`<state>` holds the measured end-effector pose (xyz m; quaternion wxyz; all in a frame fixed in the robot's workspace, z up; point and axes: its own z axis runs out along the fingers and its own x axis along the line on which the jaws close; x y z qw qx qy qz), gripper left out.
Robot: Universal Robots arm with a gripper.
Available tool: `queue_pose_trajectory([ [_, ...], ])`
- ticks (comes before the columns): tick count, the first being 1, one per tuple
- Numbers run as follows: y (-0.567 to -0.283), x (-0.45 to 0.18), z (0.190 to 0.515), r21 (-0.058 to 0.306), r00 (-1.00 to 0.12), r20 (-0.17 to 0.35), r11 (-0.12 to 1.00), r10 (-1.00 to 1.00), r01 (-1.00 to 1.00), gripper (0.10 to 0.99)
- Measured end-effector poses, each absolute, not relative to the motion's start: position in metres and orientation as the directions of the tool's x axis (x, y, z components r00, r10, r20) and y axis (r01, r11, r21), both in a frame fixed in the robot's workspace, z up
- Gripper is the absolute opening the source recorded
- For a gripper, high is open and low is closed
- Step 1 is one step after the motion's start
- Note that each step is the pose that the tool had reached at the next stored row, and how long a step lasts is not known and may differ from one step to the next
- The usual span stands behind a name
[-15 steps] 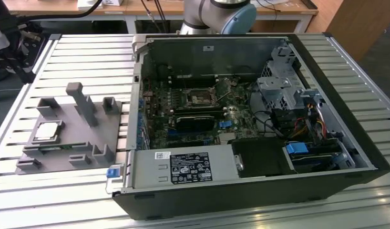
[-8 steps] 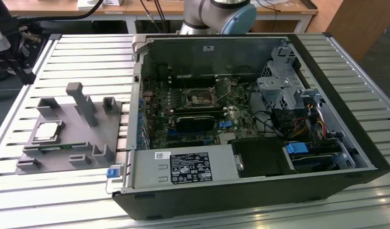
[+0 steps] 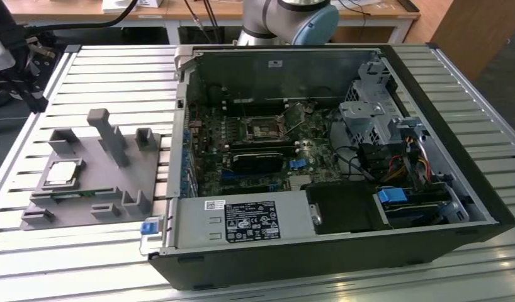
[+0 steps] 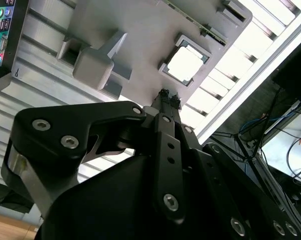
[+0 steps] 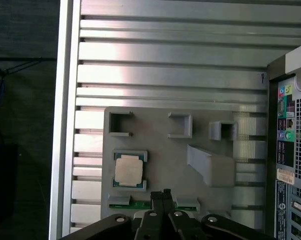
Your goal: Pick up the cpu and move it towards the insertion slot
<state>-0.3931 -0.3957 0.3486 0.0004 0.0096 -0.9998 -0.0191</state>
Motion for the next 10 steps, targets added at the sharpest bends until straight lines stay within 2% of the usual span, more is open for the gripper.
queue_pose_trajectory([
  [10,-0.3960,-0.3952,0.3447,0.038,-1.000,0.000,0.999,-0.019,-0.019,0.106],
])
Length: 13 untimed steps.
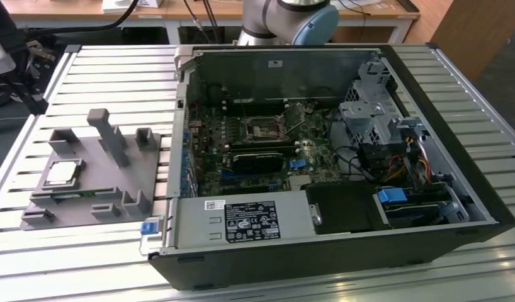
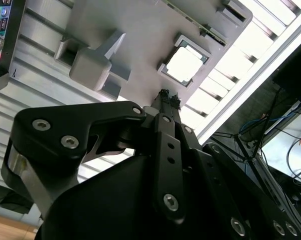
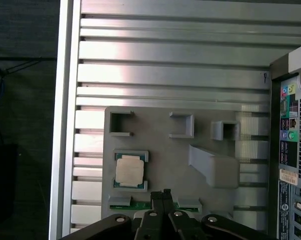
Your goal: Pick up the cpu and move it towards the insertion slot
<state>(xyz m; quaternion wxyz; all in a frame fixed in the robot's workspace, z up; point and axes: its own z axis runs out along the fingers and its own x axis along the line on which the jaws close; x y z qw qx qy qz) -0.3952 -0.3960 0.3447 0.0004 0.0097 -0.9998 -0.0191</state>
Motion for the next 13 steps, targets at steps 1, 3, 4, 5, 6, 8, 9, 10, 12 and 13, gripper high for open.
queue_pose_trajectory([
  [1,-0.3961,-0.3957,0.3445,0.038,-1.000,0.000,0.999,-0.020,-0.020,0.106],
  [3,-0.3962,-0.3973,0.3441,0.038,-1.000,0.000,0.999,-0.020,-0.020,0.106],
  [4,-0.3962,-0.3981,0.3439,0.038,-1.000,-0.001,0.999,-0.020,-0.020,0.106],
  [5,-0.3962,-0.3987,0.3436,0.038,-1.000,-0.001,0.999,-0.020,-0.020,0.106],
  [6,-0.3962,-0.3994,0.3434,0.038,-1.000,-0.001,0.999,-0.020,-0.020,0.106],
  [8,-0.3962,-0.4005,0.3428,0.038,-1.000,-0.002,0.999,-0.020,-0.020,0.106],
  [9,-0.3962,-0.4010,0.3424,0.038,-1.000,-0.002,0.999,-0.020,-0.020,0.106],
  [10,-0.3962,-0.4014,0.3419,0.038,-1.000,-0.002,0.999,-0.020,-0.020,0.106],
  [12,-0.3963,-0.4021,0.3409,0.038,-1.000,-0.002,0.999,-0.020,-0.020,0.106],
  [13,-0.3963,-0.4023,0.3403,0.038,-1.000,-0.002,0.999,-0.020,-0.020,0.106],
])
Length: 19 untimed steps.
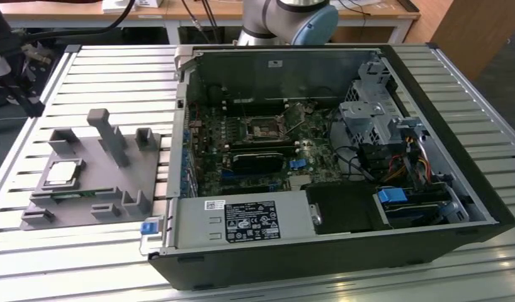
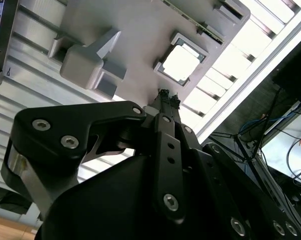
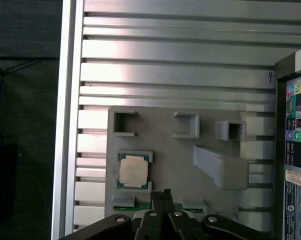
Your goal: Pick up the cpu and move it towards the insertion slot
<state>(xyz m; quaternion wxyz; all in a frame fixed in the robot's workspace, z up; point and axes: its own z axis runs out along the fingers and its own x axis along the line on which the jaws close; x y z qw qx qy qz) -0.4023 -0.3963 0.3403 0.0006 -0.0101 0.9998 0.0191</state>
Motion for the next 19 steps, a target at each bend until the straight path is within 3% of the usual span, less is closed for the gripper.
queue_pose_trajectory([
  [19,-0.398,-0.412,0.329,0.038,-1.000,-0.007,0.999,-0.021,-0.021,0.106],
])
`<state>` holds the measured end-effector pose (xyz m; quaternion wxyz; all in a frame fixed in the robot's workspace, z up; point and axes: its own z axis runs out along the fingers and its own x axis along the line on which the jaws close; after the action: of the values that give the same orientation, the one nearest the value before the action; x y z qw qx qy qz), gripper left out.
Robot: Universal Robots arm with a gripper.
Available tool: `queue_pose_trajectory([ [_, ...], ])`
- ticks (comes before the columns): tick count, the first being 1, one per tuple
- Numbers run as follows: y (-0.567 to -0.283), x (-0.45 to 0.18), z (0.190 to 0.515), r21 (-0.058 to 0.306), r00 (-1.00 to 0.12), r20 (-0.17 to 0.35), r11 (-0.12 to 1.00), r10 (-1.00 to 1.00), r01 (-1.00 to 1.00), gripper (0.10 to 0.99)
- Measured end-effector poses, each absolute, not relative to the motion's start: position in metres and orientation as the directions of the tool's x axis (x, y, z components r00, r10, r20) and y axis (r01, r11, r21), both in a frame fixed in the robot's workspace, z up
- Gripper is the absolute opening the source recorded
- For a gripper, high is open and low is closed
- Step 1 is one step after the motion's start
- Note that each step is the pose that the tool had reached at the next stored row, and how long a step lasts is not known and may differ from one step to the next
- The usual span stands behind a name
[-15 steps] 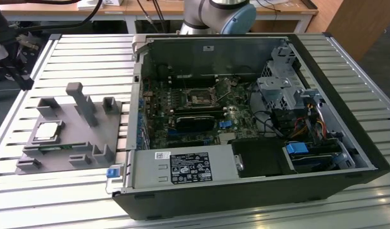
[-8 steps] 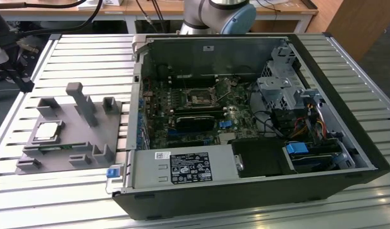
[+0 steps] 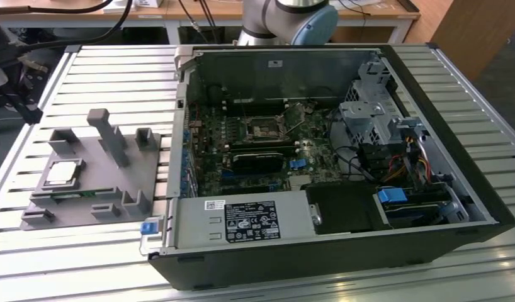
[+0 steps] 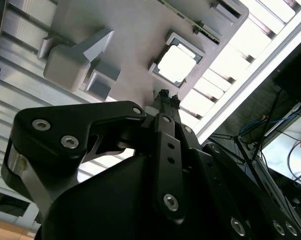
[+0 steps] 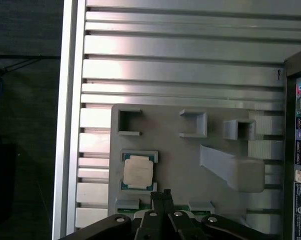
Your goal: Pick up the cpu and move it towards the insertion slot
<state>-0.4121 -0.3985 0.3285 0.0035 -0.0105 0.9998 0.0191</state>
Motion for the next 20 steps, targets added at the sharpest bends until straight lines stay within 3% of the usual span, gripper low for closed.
queue_pose_trajectory([
  [14,-0.3992,-0.4204,0.3245,0.038,-1.000,-0.011,0.999,-0.021,-0.021,0.114],
  [15,-0.3993,-0.4206,0.3241,0.038,-1.000,-0.011,0.999,-0.021,-0.021,0.169],
  [16,-0.3993,-0.4207,0.3236,0.038,-1.000,-0.011,0.999,-0.021,-0.021,0.169],
  [20,-0.3995,-0.4211,0.3210,0.038,-1.000,-0.011,0.999,-0.021,-0.021,0.412],
])
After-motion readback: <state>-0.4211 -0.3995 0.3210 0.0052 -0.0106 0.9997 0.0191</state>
